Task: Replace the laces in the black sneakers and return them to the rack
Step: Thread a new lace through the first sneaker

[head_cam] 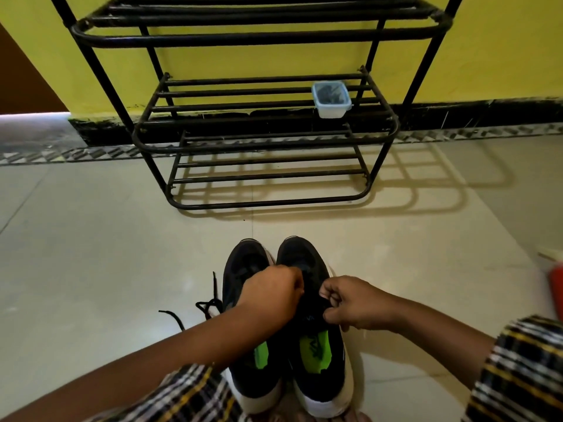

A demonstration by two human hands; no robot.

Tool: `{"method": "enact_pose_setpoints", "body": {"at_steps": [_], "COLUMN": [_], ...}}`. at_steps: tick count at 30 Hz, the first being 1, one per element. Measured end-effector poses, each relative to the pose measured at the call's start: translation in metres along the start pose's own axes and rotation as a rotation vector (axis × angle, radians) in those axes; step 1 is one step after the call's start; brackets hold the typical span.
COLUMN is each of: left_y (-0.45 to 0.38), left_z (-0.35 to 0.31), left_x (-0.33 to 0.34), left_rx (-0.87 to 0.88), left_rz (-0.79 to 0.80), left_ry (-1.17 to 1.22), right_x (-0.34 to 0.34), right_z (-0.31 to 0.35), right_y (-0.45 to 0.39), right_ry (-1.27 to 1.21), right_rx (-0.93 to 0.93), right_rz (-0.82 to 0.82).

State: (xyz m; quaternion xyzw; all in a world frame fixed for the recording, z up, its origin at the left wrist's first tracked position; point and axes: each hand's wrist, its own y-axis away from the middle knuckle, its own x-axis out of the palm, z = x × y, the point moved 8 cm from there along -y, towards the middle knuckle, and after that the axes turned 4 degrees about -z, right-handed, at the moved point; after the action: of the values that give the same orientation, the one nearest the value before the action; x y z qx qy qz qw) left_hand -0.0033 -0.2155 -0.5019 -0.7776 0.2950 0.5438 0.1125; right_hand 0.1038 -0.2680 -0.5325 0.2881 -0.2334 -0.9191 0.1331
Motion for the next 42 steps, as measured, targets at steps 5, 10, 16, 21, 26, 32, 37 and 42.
{"method": "enact_pose_setpoints", "body": {"at_steps": [5,10,16,21,26,32,37,42], "left_y": [0.0,-0.003,-0.003,-0.007,-0.004,-0.001,0.0,0.001], "left_z": [0.013,0.019,0.021,0.026,0.023,0.027,0.026,0.013], "left_x": [0.008,0.009,0.012,0.007,0.011,0.018,0.022,0.017], "left_rx": [-0.077,-0.177,-0.257,-0.306,-0.286,-0.367,-0.365,-0.183], "left_rz": [0.047,0.025,0.011,-0.025,-0.042,-0.044,-0.022,-0.047], "left_ry": [0.185,0.423,0.562,0.532,0.541,0.659,0.663,0.381], "right_x": [-0.004,-0.009,-0.016,-0.025,-0.022,-0.014,-0.013,-0.01], "right_z": [-0.008,-0.009,-0.005,0.012,0.013,0.014,0.011,0.017], "right_y": [0.002,0.005,0.005,0.009,0.011,0.012,0.011,0.01], "right_ry": [0.007,-0.105,-0.105,-0.043,-0.05,-0.107,-0.12,-0.009], "right_rx": [0.044,0.075,0.093,0.04,0.038,0.032,0.016,-0.039], "right_rz": [-0.038,-0.112,-0.315,-0.437,-0.447,-0.397,-0.371,-0.274]}}
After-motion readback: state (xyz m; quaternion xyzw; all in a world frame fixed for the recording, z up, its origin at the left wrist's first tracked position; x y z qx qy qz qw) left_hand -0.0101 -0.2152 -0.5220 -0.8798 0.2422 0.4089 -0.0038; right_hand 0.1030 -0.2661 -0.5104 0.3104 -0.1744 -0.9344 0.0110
